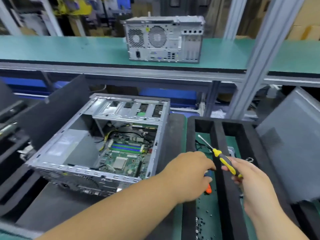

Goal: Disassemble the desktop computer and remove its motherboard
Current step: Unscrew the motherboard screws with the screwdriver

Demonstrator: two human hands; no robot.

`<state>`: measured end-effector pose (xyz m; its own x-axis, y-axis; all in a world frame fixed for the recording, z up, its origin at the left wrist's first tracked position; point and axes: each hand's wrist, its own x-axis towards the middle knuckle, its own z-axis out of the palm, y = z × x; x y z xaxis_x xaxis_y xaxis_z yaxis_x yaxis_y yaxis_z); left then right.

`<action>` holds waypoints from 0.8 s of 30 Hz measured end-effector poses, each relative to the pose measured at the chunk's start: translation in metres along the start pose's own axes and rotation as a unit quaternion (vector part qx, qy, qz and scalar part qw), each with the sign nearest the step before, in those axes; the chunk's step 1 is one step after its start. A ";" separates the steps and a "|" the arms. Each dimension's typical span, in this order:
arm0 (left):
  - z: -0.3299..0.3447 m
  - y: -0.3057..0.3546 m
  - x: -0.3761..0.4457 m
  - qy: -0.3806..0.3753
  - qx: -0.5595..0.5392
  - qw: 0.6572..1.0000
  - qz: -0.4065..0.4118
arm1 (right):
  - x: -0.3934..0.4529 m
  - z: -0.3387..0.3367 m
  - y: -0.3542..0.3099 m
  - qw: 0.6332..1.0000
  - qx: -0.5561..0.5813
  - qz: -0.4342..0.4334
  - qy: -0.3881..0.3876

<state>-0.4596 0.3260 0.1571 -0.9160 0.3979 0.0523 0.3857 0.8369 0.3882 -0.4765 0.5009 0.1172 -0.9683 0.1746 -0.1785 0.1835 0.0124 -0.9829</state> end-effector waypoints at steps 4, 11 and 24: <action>-0.028 -0.018 -0.015 0.054 0.003 0.998 -0.014 | 0.011 0.029 -0.003 0.998 0.014 0.018 -0.063; -0.056 -0.059 -0.039 0.099 -0.035 0.992 -0.077 | 0.016 0.079 -0.018 0.991 0.005 -0.019 -0.130; -0.117 -0.210 -0.068 -0.024 0.092 0.945 -0.313 | 0.014 0.153 -0.048 0.973 -0.130 -0.143 -0.126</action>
<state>-0.4909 0.0790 0.1791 -0.9668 -0.1829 -0.1784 -0.2124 0.9635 0.1628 -0.5244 0.3522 0.1555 -0.9908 -0.1199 0.0628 -0.0943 0.2787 -0.9557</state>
